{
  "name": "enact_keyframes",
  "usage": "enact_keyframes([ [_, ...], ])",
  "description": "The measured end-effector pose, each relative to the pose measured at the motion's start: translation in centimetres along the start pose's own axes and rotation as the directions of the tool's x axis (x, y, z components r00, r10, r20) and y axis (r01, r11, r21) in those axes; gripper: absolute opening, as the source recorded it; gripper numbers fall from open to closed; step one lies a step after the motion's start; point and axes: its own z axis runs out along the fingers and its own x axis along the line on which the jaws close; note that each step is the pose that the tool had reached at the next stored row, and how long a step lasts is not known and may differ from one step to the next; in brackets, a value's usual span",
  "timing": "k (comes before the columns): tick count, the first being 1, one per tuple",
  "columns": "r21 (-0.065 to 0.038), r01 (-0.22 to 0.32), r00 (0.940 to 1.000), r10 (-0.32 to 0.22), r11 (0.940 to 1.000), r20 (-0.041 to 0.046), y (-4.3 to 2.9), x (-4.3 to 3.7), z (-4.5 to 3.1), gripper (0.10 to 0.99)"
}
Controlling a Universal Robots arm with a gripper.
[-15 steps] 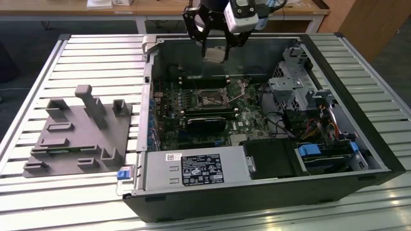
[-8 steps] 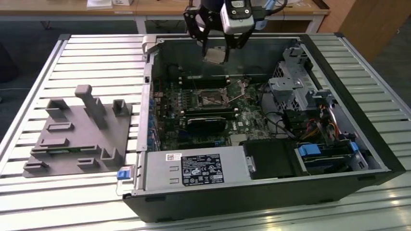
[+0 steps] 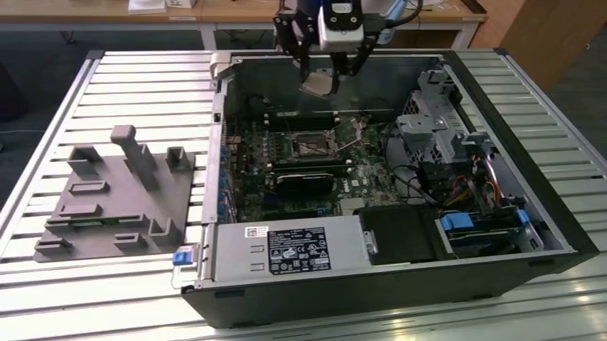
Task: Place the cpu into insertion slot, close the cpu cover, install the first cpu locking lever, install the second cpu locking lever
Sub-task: 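Place the cpu into insertion slot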
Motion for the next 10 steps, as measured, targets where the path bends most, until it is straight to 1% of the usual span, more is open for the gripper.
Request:
enact_keyframes([
  [2,-0.001,-0.034,0.9994,0.034,0.9994,0.0029,0.0,0.0,0.05,0.541],
  [5,-0.002,-0.086,0.9963,0.086,0.9963,0.0072,-0.01,0.0,0.11,0.541],
  [7,-0.003,-0.122,0.9925,0.122,0.9925,0.0101,-0.01,0.0,0.16,0.541],
  [10,-0.004,-0.175,0.9845,0.175,0.9846,0.0144,-0.02,-0.01,0.23,0.541],
])
